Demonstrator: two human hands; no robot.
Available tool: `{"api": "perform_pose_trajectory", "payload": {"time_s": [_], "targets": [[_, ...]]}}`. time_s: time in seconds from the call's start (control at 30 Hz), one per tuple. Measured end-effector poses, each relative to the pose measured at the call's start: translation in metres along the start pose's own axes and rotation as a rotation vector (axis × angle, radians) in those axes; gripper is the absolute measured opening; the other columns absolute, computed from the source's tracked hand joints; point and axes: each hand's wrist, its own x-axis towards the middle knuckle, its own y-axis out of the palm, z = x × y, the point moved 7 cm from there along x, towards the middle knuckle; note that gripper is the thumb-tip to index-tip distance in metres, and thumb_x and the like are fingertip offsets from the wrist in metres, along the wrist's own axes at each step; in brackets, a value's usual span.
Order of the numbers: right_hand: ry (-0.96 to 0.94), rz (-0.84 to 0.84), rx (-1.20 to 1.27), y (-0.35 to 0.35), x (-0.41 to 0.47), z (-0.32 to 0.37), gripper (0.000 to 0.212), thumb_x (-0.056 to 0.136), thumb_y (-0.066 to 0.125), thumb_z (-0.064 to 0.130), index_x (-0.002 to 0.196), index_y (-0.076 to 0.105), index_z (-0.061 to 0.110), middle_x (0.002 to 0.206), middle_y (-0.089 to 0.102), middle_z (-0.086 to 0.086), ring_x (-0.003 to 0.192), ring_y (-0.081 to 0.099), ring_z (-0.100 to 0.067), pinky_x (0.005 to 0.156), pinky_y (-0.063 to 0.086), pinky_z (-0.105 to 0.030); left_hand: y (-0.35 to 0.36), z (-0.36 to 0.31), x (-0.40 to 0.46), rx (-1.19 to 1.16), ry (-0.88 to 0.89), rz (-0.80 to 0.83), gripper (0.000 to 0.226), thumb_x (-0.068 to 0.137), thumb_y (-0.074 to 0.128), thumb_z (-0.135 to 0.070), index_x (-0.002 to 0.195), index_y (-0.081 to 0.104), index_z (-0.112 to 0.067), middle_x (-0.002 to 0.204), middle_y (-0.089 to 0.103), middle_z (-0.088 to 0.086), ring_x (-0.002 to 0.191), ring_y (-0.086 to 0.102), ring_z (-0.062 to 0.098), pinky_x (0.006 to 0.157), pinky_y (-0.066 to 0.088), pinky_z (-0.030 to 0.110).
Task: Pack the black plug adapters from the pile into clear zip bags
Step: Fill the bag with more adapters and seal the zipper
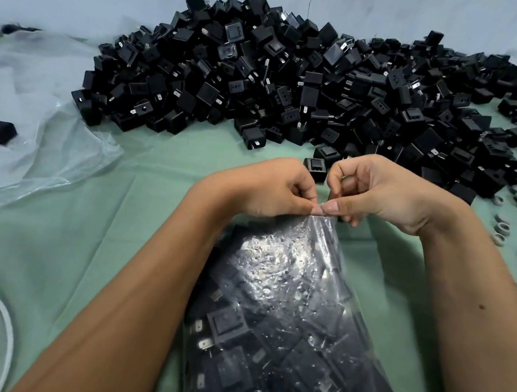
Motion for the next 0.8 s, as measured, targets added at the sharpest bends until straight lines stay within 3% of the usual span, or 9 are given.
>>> {"api": "perform_pose_trajectory", "payload": {"time_s": [0.1,0.2,0.27,0.47,0.63,0.8], "targets": [[0.019,-0.001,-0.016,0.001,0.0,-0.001,0.027,0.069,0.084,0.012,0.079,0.059,0.008,0.067,0.065,-0.013,0.053,0.06,-0.014,0.051,0.052,-0.022,-0.005,0.015,-0.009,-0.065,-0.039,0.066,0.018,0.096,0.072,-0.025,0.08,0.073,-0.016,0.062,0.064,-0.009,0.057,0.051,0.007,0.06,0.042,0.023],[0.028,0.004,-0.025,0.001,0.001,-0.002,0.026,0.07,0.085,0.012,0.079,0.06,0.009,0.065,0.067,-0.01,0.054,0.061,-0.013,0.051,0.052,-0.022,-0.01,0.024,-0.017,-0.165,-0.04,0.11,0.014,0.095,0.071,-0.02,0.094,0.076,-0.007,0.088,0.072,0.025,0.075,0.057,0.022,0.076,0.048,0.039],[0.037,0.01,-0.027,0.001,0.001,-0.002,0.025,0.071,0.084,0.012,0.079,0.06,0.009,0.065,0.067,-0.008,0.054,0.061,-0.013,0.051,0.052,-0.022,-0.01,0.025,-0.018,-0.179,-0.028,0.11,0.012,0.096,0.07,-0.015,0.096,0.075,-0.004,0.094,0.069,0.033,0.075,0.057,0.027,0.075,0.048,0.043],[0.068,0.034,-0.095,0.003,0.0,-0.001,0.015,0.083,0.08,0.005,0.087,0.065,0.008,0.069,0.067,-0.008,0.059,0.059,-0.013,0.054,0.05,-0.024,-0.006,0.017,-0.013,-0.133,0.031,0.084,0.008,0.096,0.068,-0.006,0.093,0.073,0.0,0.072,0.068,-0.001,0.063,0.057,0.008,0.064,0.045,0.021],[0.047,0.08,-0.14,0.018,0.007,0.009,0.016,0.088,0.078,0.005,0.102,0.07,0.001,0.084,0.072,-0.015,0.068,0.062,-0.016,0.06,0.052,-0.022,-0.002,0.012,-0.01,-0.142,0.041,0.064,0.011,0.097,0.068,-0.007,0.088,0.072,-0.002,0.064,0.06,-0.004,0.055,0.047,0.005,0.055,0.038,0.019],[0.021,0.074,-0.112,0.019,0.007,0.01,0.013,0.085,0.078,-0.002,0.094,0.068,0.002,0.078,0.07,-0.015,0.069,0.06,-0.018,0.064,0.049,-0.021,-0.009,0.02,-0.017,-0.211,-0.013,0.053,0.012,0.096,0.071,-0.018,0.091,0.073,-0.007,0.07,0.066,0.0,0.061,0.053,0.011,0.059,0.043,0.022]]}}
